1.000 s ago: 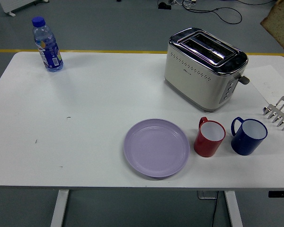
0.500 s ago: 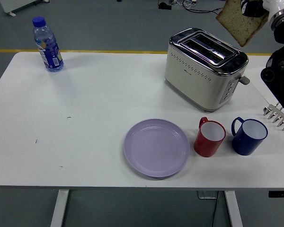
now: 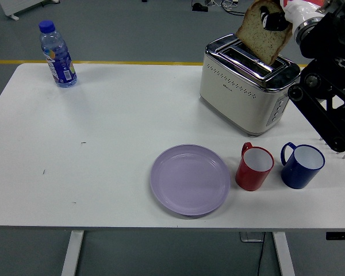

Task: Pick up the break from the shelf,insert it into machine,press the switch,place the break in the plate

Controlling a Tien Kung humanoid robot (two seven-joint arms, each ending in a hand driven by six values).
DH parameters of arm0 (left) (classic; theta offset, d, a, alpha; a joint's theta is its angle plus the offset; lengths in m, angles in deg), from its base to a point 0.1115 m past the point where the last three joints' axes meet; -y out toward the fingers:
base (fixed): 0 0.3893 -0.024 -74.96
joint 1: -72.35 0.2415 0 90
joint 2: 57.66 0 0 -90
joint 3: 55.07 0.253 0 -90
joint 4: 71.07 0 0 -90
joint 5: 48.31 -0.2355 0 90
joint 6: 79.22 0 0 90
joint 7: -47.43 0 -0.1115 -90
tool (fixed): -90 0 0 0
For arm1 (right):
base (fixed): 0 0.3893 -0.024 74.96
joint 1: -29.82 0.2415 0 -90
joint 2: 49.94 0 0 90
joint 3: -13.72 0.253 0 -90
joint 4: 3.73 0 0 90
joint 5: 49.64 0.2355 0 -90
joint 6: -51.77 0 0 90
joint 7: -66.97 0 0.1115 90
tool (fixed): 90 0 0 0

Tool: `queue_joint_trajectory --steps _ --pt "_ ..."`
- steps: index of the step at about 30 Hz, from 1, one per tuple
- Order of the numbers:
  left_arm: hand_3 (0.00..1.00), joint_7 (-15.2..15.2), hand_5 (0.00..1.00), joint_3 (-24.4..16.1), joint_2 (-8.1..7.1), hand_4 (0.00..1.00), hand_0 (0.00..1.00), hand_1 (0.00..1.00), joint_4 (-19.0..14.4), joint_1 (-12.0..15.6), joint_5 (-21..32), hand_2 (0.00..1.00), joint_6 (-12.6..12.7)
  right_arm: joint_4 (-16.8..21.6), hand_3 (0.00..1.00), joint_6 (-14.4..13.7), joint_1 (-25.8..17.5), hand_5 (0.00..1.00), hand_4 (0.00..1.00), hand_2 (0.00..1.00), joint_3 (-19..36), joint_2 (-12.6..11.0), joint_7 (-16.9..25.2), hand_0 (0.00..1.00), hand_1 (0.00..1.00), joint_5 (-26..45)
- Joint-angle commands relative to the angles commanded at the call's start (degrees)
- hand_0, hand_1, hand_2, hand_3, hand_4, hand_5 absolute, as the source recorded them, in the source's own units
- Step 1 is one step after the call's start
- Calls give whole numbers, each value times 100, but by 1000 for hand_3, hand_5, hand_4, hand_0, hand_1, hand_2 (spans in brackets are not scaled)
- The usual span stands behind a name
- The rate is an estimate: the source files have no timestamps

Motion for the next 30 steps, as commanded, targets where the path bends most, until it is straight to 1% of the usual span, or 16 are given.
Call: queue_joint_trajectory --steps 5,20,30 --pt "545 2 925 -13 0 290 604 465 0 -1 -25 453 0 -147 491 -44 29 2 554 388 -10 159 53 232 300 -20" --pt "546 11 919 -20 0 292 604 465 0 -9 -76 453 -23 -590 490 -134 -45 2 556 386 -24 261 180 235 300 -119" --pt "548 3 920 12 0 293 605 466 0 -43 -39 453 -22 -878 490 -249 -33 2 559 388 -33 367 323 249 302 -104"
